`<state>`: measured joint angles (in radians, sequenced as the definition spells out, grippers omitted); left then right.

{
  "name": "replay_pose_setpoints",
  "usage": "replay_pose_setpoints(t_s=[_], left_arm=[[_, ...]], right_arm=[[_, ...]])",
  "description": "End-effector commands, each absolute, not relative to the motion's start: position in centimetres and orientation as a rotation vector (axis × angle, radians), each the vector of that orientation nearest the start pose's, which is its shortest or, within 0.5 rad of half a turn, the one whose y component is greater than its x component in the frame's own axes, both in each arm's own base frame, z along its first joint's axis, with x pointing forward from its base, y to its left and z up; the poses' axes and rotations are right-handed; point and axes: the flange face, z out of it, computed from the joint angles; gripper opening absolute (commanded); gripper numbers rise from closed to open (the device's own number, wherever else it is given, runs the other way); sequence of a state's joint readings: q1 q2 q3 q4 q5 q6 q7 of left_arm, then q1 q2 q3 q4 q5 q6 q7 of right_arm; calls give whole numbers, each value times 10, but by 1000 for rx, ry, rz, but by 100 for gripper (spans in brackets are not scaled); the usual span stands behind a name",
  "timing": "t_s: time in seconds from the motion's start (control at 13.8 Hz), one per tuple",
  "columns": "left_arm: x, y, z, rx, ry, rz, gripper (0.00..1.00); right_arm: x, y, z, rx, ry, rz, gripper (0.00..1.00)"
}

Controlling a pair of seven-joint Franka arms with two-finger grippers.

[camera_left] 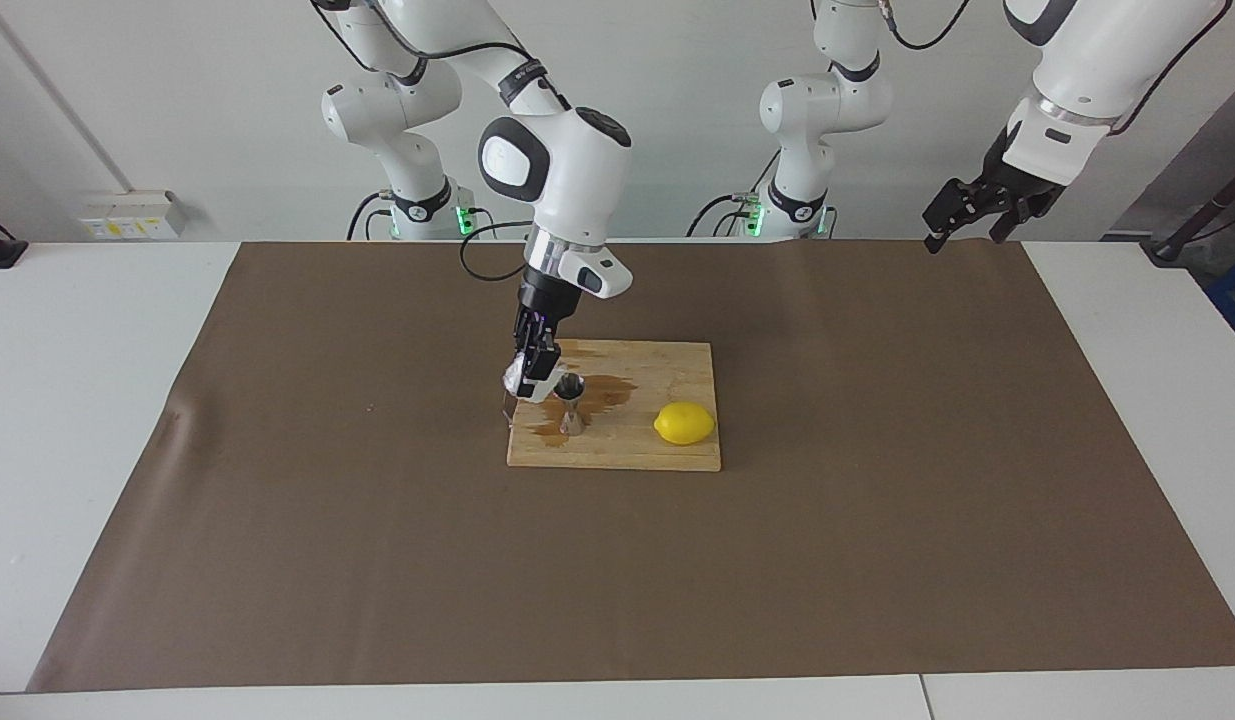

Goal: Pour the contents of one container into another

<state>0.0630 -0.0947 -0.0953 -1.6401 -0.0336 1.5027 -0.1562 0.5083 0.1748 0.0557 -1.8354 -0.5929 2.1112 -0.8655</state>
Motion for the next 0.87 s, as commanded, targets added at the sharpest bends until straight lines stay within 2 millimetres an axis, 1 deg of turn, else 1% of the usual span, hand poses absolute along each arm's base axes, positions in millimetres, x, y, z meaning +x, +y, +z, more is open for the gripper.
replay_pose_setpoints(t_s=[0.0,0.14,0.22,0.36,0.65,0.8], left_arm=[[514,-20,642,-3143,-194,77,100],[514,-20,642,-3143,-194,77,100],[514,-20,642,-3143,-194,77,100],[514,-20,642,-3143,-194,77,100],[514,-20,642,-3143,-194,77,100],[514,-20,642,-3143,-194,77,100]], right_arm=[[536,304,453,1796,1984,34,0],[537,303,452,1880,1993,55,0],[542,295,451,1915,1983,62,0],[551,276,447,1935,2017,40,0],[571,221,431,2061,2097,15,0],[577,181,419,2143,2117,4,0]])
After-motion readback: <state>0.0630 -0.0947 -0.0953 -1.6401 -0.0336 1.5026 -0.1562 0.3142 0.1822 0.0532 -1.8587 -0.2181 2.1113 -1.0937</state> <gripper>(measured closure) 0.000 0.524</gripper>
